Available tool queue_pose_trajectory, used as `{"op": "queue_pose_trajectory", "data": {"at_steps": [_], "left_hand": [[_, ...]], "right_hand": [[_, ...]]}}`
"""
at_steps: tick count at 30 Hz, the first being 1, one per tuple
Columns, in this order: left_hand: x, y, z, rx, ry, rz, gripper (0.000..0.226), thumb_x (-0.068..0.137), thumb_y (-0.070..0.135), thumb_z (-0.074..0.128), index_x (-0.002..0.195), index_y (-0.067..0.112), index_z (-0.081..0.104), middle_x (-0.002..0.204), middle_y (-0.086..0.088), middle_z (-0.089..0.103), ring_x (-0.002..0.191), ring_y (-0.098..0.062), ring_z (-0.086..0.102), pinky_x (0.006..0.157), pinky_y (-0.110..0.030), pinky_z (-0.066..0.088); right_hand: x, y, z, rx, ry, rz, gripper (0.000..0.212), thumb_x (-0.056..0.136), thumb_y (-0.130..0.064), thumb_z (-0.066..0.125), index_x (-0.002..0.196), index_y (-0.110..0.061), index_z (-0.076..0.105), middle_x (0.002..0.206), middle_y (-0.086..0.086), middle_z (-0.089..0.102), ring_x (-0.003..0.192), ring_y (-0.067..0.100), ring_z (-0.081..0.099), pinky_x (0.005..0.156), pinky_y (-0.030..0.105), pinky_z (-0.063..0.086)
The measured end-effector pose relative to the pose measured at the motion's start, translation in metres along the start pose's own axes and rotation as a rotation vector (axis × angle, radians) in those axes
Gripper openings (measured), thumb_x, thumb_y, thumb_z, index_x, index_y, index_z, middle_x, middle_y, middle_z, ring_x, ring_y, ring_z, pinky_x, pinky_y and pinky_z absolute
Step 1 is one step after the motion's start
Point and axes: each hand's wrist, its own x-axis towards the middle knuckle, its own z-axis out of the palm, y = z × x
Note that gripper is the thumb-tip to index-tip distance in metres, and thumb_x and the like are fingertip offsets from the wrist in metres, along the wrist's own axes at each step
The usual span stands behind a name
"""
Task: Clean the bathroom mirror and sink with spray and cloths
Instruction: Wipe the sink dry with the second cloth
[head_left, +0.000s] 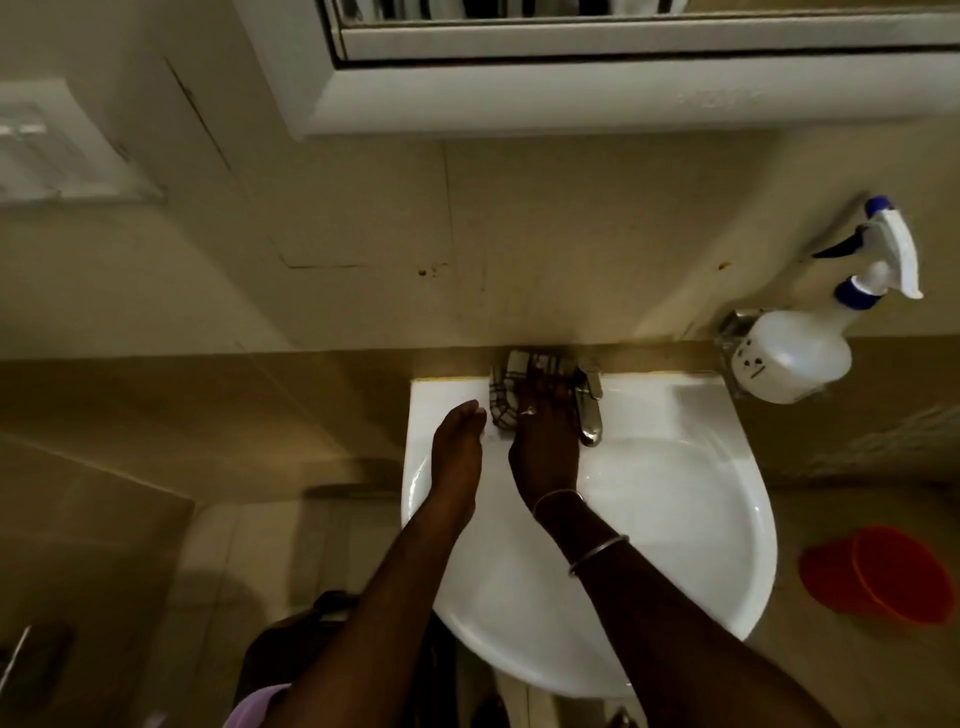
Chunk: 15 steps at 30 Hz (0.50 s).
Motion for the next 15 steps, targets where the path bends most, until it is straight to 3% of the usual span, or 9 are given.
{"op": "queue_pose_trajectory", "data": {"at_steps": [2,5,10,12,15], "left_hand": [[0.002,-0.002,0.001,0.062,0.03,0.033,0.031,0.104,0.018,0.055,0.134,0.017,0.064,0.136,-0.002,0.064,0.128,-0.021,0.058,0.114,-0.037,0.044],[0.002,-0.006,-0.004,0.194,0.063,0.114,0.036,0.105,0.016,0.052,0.14,0.015,0.062,0.141,-0.004,0.063,0.131,-0.021,0.057,0.112,-0.032,0.044],[0.0,-0.011,-0.024,0.403,0.084,0.418,0.036,0.106,0.019,0.055,0.14,0.014,0.062,0.142,0.001,0.062,0.132,-0.011,0.054,0.103,-0.011,0.039],[0.004,-0.014,-0.035,0.43,0.078,0.477,0.037,0.107,0.024,0.053,0.142,0.015,0.06,0.142,0.007,0.059,0.132,-0.005,0.051,0.099,0.0,0.035],[0.009,-0.018,-0.05,0.34,0.081,0.424,0.04,0.109,0.029,0.047,0.147,0.018,0.055,0.148,0.005,0.056,0.136,-0.007,0.048,0.099,-0.004,0.036]], "right_hand": [[-0.009,0.011,0.015,-0.114,-0.133,-0.046,0.07,0.087,-0.016,0.072,0.151,-0.006,0.046,0.154,0.021,0.045,0.146,0.043,0.039,0.118,0.06,0.034],[-0.016,0.014,0.021,-0.162,-0.219,-0.079,0.081,0.097,-0.062,0.044,0.16,-0.012,0.031,0.163,0.018,0.031,0.154,0.039,0.021,0.127,0.051,0.008],[-0.008,0.01,0.021,-0.195,-0.187,-0.042,0.082,0.098,-0.072,0.029,0.163,-0.022,0.023,0.17,0.017,0.012,0.158,0.037,0.002,0.124,0.043,-0.019],[-0.01,0.006,0.032,-0.159,-0.165,0.014,0.084,0.097,-0.073,0.029,0.163,-0.021,0.022,0.17,0.017,0.012,0.158,0.036,0.001,0.126,0.044,-0.016],[-0.011,-0.009,0.043,-0.148,-0.096,0.046,0.083,0.096,-0.07,0.041,0.162,-0.02,0.027,0.168,0.021,0.017,0.156,0.041,0.008,0.127,0.055,0.004]]}}
